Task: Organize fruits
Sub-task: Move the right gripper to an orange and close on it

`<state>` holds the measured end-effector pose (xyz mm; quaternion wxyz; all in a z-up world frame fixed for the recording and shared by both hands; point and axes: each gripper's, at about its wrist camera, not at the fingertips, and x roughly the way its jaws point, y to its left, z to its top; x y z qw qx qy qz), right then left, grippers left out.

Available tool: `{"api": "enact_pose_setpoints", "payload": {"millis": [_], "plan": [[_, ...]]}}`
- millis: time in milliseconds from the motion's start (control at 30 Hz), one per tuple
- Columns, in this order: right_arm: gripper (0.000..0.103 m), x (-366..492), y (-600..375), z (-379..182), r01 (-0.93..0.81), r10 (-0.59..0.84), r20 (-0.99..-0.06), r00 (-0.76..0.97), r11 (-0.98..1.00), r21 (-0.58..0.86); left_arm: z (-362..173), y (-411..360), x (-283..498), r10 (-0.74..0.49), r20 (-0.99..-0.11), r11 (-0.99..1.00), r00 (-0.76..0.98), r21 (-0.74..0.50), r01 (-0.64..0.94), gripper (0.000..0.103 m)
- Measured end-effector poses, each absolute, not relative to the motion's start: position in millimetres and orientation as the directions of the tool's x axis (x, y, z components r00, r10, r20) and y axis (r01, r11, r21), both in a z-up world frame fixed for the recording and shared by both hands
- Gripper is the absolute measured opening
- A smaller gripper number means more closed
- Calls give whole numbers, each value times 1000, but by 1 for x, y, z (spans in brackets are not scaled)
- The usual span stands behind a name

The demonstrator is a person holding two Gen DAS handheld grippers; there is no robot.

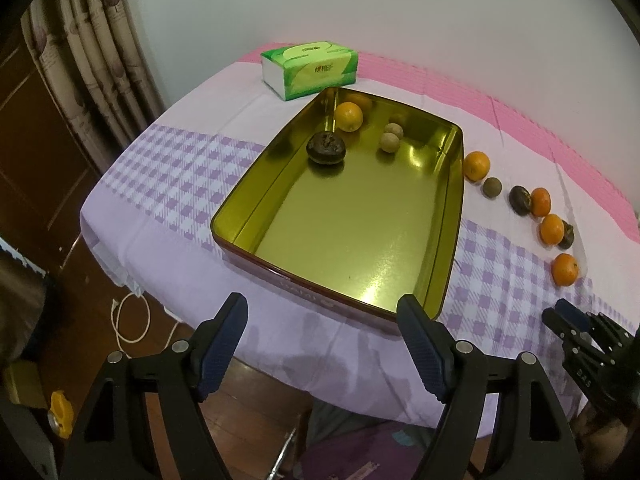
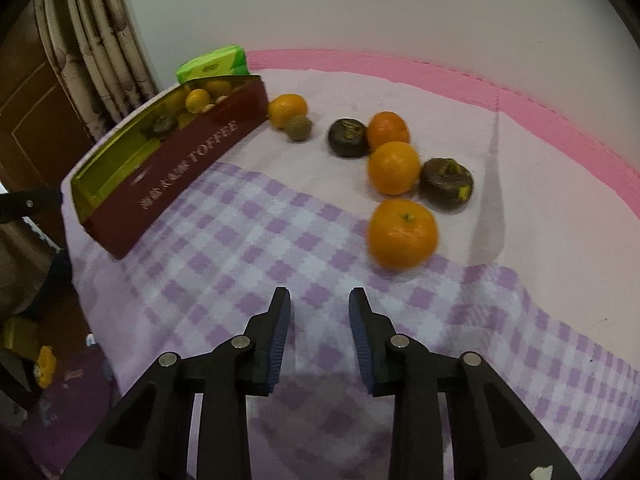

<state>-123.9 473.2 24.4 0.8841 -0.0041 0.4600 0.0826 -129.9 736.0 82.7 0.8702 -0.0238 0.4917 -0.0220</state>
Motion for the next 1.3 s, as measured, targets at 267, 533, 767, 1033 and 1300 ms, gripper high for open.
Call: {"api": "enact_pose_setpoints", "payload": {"millis": [267,533,767,1033,1300], "plan": [[25,-122,489,40,-181,192,-798,572,978,105,81,737,-129,-61,-861,998,506,-62,15,78],[25,-120,497,50,-205,218,-785,580,972,118,79,735,-129,-59,-860,998,506,-55,22,78],[25,-119,501,58,-217,226,-774,592,969,117,79,735,-127,-62,-863,998,501,-59,22,78],[23,-119,502,58,-215,223,-774,592,970,115,77,734,-128,-61,-865,998,498,-54,28,78],[24,-125,484,62,-181,147,-767,624,983,41,75,733,-128,-65,-870,998,489,-60,26,78]]}}
